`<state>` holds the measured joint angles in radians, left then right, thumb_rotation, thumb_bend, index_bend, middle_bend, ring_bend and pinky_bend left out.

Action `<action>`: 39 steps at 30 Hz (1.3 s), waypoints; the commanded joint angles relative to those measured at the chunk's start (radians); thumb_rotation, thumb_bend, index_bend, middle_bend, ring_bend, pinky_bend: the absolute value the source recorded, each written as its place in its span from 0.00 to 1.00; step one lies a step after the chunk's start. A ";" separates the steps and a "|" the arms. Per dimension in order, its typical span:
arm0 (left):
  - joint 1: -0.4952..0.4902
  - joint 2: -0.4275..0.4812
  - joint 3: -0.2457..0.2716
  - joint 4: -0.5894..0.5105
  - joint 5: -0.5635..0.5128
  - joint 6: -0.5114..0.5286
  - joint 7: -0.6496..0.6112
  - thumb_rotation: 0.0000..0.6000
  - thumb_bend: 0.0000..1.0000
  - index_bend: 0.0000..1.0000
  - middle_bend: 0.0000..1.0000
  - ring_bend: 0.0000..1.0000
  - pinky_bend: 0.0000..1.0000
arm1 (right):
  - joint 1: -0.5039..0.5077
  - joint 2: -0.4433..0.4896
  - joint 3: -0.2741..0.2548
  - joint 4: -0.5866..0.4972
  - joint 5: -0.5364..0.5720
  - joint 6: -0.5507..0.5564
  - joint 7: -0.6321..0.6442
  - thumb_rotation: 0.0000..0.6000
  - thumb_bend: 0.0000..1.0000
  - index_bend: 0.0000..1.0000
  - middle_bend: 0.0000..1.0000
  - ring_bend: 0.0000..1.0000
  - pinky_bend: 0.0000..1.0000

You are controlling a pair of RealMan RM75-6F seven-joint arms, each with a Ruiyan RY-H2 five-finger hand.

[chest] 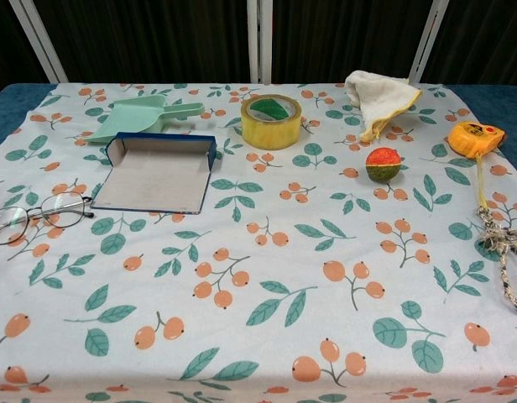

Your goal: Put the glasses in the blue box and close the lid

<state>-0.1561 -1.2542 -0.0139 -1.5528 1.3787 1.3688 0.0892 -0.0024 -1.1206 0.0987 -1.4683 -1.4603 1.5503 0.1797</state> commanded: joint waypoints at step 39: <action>-0.239 -0.292 -0.109 0.145 -0.237 -0.301 0.201 1.00 0.19 0.44 0.07 0.05 0.15 | -0.022 0.047 0.014 0.001 0.010 0.027 0.032 1.00 0.29 0.00 0.00 0.00 0.00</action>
<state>-0.3929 -1.5410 -0.1214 -1.4137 1.1482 1.0683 0.2903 -0.0243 -1.0739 0.1124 -1.4666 -1.4503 1.5771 0.2116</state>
